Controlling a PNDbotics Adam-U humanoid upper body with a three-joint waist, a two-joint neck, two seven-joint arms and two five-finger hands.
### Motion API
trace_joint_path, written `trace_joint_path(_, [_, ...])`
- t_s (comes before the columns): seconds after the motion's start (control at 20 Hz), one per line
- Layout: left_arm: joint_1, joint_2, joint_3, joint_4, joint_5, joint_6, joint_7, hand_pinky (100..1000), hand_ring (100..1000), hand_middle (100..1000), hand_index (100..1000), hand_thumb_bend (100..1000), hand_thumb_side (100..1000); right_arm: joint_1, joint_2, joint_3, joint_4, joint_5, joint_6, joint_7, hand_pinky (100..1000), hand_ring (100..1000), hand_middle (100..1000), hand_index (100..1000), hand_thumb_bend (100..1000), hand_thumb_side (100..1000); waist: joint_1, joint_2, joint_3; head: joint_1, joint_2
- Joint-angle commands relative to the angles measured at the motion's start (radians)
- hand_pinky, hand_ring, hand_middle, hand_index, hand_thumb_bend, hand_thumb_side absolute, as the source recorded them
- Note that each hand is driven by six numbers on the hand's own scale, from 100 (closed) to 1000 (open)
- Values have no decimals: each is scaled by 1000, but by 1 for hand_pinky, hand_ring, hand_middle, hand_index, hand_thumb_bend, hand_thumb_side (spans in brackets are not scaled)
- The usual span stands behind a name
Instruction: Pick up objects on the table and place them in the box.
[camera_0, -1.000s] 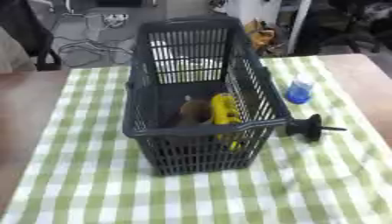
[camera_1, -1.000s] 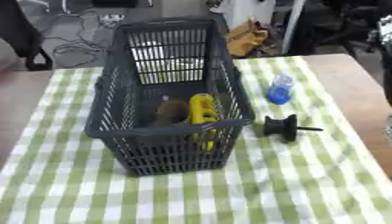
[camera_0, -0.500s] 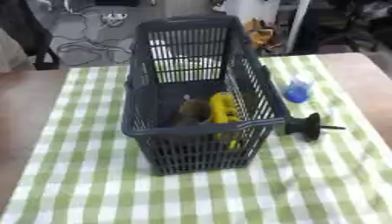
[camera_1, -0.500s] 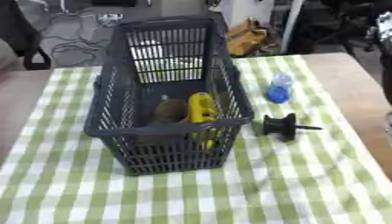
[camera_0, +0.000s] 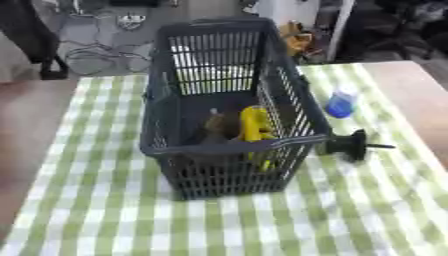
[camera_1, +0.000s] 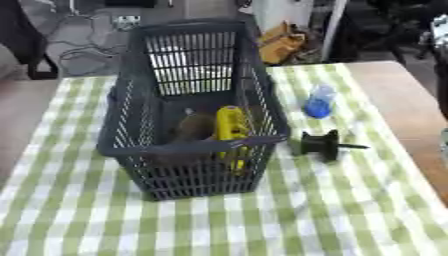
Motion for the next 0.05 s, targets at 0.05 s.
trace_joint_path(0.05, [-8, 15, -1, -29, -1, -2, -5, 560, 692, 747, 830, 708, 922, -10, -32, -9, -22, -10, -2, 1, 618, 783, 755, 977, 100, 702, -17, -25, 2, 1, -5])
